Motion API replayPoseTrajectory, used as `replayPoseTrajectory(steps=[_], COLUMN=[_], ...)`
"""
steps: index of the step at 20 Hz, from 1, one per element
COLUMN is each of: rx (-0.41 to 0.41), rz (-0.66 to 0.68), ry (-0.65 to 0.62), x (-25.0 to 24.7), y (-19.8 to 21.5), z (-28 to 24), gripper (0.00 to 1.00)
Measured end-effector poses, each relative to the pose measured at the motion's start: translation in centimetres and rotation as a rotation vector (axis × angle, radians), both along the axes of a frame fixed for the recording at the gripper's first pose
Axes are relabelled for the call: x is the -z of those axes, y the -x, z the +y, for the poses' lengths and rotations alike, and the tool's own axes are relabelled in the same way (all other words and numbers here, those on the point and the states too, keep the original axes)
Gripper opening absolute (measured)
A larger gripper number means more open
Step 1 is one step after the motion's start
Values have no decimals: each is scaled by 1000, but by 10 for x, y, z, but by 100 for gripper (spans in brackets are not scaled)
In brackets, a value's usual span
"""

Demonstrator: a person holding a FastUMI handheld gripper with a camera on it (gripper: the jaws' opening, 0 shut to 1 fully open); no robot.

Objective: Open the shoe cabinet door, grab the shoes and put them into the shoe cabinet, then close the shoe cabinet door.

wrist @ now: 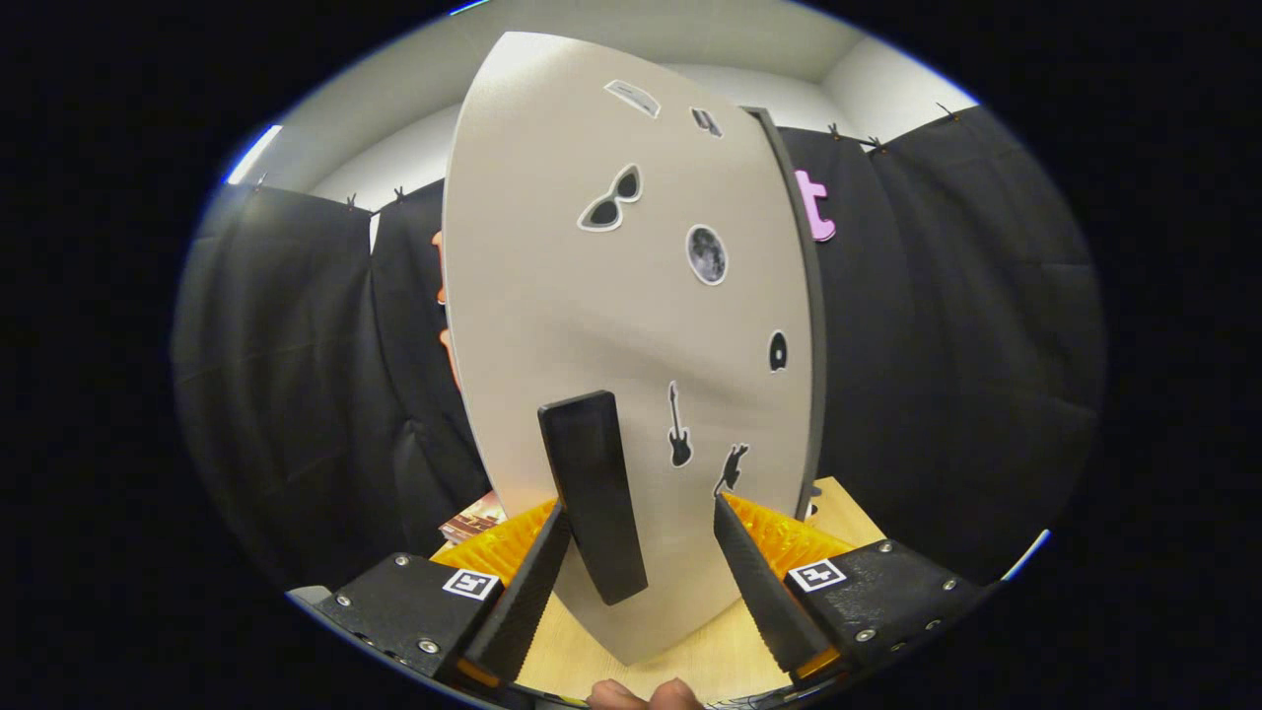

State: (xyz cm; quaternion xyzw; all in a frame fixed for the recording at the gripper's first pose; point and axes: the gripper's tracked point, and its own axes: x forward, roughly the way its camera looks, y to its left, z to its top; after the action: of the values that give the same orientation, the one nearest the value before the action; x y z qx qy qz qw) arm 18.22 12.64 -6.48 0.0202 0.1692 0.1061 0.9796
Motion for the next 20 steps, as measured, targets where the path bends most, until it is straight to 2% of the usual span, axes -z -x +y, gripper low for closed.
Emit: replayPoseTrajectory(steps=[4, 9, 14, 20], rx=[-55, -98, -119, -110], rz=[27, 23, -4, -21], ry=[-15, -31, -5, 8], x=[17, 22, 21, 22], y=[-30, -57, -85, -98], z=[34, 50, 70, 83], gripper=[92, 92, 92, 92])
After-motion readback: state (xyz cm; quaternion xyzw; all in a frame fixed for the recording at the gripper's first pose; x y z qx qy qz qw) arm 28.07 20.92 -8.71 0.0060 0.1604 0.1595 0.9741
